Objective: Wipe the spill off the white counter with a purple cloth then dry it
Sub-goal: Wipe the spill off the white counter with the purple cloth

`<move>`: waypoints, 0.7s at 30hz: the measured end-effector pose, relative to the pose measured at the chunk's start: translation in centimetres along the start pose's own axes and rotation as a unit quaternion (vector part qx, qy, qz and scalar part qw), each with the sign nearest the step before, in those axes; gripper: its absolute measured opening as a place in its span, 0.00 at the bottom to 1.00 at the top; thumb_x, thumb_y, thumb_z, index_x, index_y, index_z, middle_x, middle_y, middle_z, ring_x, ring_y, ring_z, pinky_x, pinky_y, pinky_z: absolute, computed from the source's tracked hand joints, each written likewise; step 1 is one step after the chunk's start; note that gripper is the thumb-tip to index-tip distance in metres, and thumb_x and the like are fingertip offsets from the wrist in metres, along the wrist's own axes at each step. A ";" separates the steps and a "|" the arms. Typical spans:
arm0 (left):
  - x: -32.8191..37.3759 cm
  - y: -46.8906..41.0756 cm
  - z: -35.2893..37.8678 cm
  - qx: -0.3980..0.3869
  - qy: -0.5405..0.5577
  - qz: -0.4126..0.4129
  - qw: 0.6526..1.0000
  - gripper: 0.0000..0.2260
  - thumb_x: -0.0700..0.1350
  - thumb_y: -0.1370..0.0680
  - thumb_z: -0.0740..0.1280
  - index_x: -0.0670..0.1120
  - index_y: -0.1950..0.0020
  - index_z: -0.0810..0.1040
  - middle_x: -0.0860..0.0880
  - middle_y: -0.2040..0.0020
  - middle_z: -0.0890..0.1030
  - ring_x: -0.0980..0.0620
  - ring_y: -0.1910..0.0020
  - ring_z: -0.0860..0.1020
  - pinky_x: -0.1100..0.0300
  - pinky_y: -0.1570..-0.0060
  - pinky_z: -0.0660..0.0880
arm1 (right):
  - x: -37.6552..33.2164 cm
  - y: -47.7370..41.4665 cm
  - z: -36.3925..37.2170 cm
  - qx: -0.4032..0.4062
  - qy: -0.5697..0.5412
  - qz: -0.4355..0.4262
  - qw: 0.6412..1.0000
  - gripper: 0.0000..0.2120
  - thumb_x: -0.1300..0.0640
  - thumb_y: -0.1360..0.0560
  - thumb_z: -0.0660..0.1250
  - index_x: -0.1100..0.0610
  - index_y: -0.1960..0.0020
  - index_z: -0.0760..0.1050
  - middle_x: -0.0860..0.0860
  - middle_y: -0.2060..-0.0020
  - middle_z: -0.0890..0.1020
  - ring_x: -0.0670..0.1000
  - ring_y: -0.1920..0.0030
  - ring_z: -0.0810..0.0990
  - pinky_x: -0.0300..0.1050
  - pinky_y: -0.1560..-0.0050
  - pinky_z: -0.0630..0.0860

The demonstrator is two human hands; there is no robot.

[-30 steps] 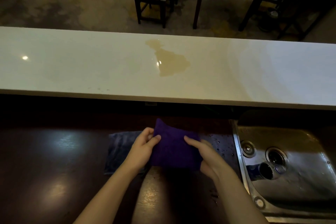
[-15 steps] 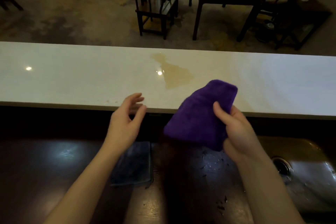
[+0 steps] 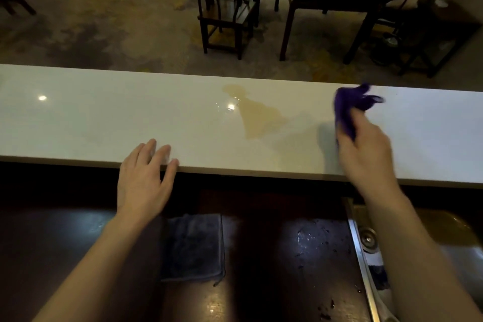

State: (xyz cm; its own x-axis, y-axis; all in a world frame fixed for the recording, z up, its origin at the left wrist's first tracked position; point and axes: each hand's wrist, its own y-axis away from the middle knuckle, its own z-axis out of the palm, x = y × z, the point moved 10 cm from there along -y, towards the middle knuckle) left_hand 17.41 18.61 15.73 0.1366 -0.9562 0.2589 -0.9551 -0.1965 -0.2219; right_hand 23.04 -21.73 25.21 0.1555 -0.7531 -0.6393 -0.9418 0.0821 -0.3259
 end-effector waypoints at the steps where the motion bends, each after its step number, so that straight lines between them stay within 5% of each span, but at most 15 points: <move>1: -0.1 0.0 -0.1 0.002 -0.002 0.000 1.000 0.21 0.56 0.19 0.56 0.46 0.32 0.75 0.39 0.29 0.74 0.38 0.30 0.70 0.42 0.32 0.67 | 0.0 -0.1 2.1 -0.036 0.045 -0.025 0.998 0.13 0.55 0.22 0.60 0.54 0.39 0.74 0.53 0.52 0.81 0.58 0.51 0.79 0.52 0.52 0.73; 3: -0.1 0.1 -0.1 0.006 -0.003 0.002 1.000 0.21 0.56 0.20 0.57 0.46 0.33 0.75 0.40 0.29 0.74 0.38 0.30 0.70 0.42 0.32 0.67 | 1.3 0.4 6.9 -0.131 0.125 -0.013 0.983 0.19 0.57 0.20 0.60 0.59 0.30 0.71 0.63 0.33 0.76 0.67 0.32 0.72 0.61 0.32 0.68; 5: -0.1 0.1 -0.1 0.010 -0.002 0.009 1.000 0.21 0.56 0.20 0.57 0.46 0.33 0.75 0.39 0.30 0.74 0.37 0.31 0.71 0.42 0.33 0.68 | 2.5 1.3 10.0 -0.183 0.191 0.032 0.964 0.24 0.52 0.17 0.59 0.56 0.22 0.62 0.61 0.21 0.62 0.66 0.20 0.53 0.63 0.22 0.49; 11: -0.1 0.1 0.0 0.022 -0.006 0.014 1.000 0.21 0.55 0.19 0.58 0.46 0.32 0.75 0.39 0.29 0.74 0.37 0.30 0.70 0.42 0.33 0.67 | -0.3 0.8 13.2 -0.179 0.155 0.057 0.970 0.26 0.49 0.16 0.55 0.53 0.20 0.57 0.58 0.18 0.56 0.63 0.19 0.47 0.64 0.21 0.44; 21: -0.5 0.3 0.2 0.011 -0.008 0.006 1.000 0.22 0.56 0.19 0.57 0.48 0.29 0.73 0.42 0.26 0.71 0.41 0.26 0.67 0.45 0.30 0.64 | -9.7 2.0 21.3 -0.242 0.129 -0.031 0.961 0.29 0.47 0.18 0.56 0.51 0.19 0.54 0.60 0.18 0.52 0.65 0.19 0.43 0.66 0.22 0.40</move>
State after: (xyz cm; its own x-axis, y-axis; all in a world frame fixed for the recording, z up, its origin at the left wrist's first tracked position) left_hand 17.08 18.95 15.37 0.1300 -0.9616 0.2417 -0.9504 -0.1903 -0.2461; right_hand 26.02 -0.34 15.90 0.1959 -0.8888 -0.4144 -0.9711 -0.2346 0.0442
